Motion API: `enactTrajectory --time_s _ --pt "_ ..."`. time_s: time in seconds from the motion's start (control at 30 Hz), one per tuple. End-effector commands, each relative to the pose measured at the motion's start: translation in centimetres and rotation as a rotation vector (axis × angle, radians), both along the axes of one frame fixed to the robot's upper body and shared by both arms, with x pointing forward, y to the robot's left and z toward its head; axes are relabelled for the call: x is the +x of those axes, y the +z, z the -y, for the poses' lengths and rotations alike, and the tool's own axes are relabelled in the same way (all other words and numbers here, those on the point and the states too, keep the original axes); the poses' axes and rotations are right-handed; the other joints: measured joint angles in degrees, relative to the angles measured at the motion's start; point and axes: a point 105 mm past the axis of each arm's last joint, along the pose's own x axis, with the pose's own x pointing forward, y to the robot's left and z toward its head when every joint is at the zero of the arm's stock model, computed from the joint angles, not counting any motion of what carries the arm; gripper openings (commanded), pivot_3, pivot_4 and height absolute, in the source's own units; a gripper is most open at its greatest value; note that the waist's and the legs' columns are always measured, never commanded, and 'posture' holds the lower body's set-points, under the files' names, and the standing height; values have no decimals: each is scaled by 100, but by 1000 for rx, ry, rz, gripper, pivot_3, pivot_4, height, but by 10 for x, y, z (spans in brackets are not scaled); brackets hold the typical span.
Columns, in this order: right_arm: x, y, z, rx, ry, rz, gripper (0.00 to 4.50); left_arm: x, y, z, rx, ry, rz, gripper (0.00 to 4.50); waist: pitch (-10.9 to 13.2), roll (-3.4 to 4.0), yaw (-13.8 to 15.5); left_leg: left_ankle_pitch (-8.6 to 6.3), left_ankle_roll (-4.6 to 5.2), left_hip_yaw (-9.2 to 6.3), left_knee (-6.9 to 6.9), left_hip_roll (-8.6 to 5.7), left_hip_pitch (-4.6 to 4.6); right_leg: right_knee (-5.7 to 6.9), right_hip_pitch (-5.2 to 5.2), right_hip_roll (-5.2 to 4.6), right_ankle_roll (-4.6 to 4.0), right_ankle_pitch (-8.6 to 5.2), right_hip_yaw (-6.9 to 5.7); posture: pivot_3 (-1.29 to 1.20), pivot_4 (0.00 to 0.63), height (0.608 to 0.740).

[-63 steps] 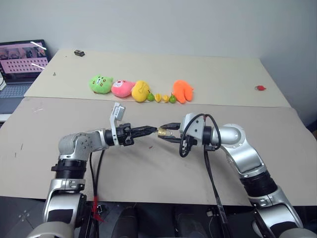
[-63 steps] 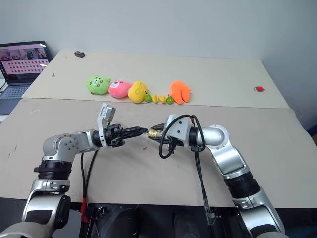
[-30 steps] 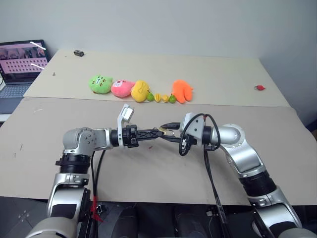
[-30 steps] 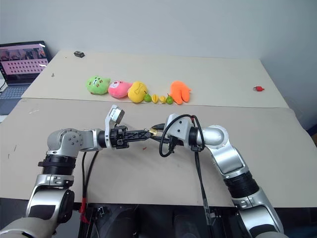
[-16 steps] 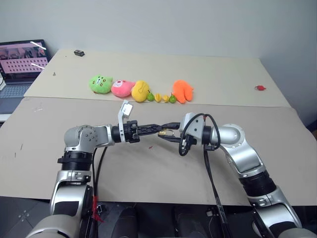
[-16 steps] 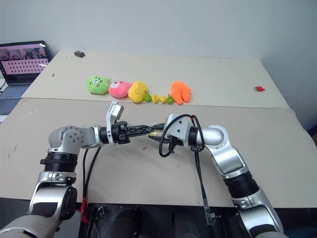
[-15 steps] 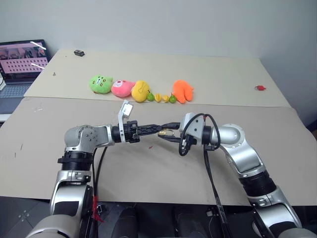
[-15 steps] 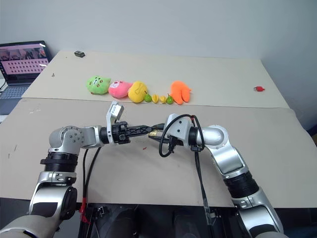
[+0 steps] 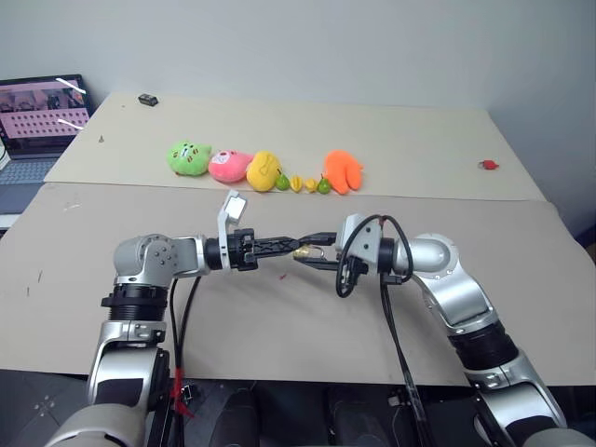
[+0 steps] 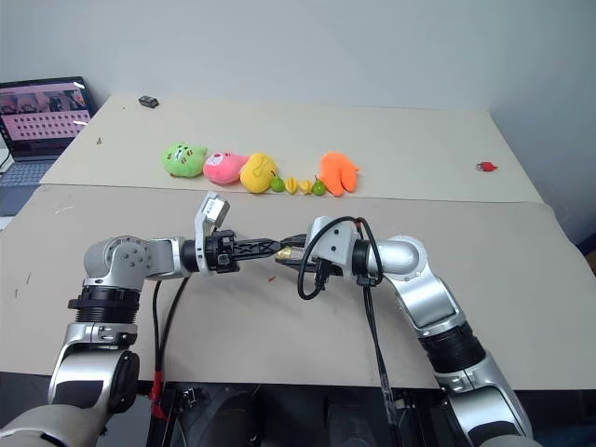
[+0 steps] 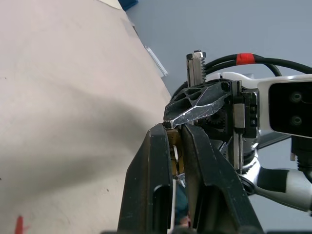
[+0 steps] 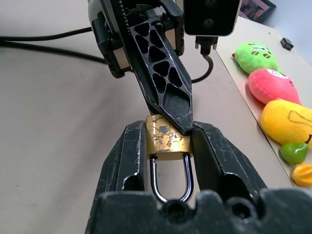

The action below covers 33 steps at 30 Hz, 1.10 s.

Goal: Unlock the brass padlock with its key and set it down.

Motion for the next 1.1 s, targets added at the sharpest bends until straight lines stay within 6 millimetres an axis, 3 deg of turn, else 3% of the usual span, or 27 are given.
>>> enactTrajectory --time_s 0.03,0.43,1.1 --pt "4 15 1 31 -18 53 933 -16 10 13 -43 -116 11 40 0 0 2 0 0 0 0 0 0 0 0 0 0 0 0 0 150 722" --pt "5 15 1 24 -11 63 933 -21 20 8 -83 -144 -1 40 0 0 2 0 0 0 0 0 0 0 0 0 0 0 0 0 150 722" --pt "5 14 0 28 -11 64 933 -17 20 15 -57 -135 27 40 0 0 1 0 0 0 0 0 0 0 0 0 0 0 0 0 150 722"
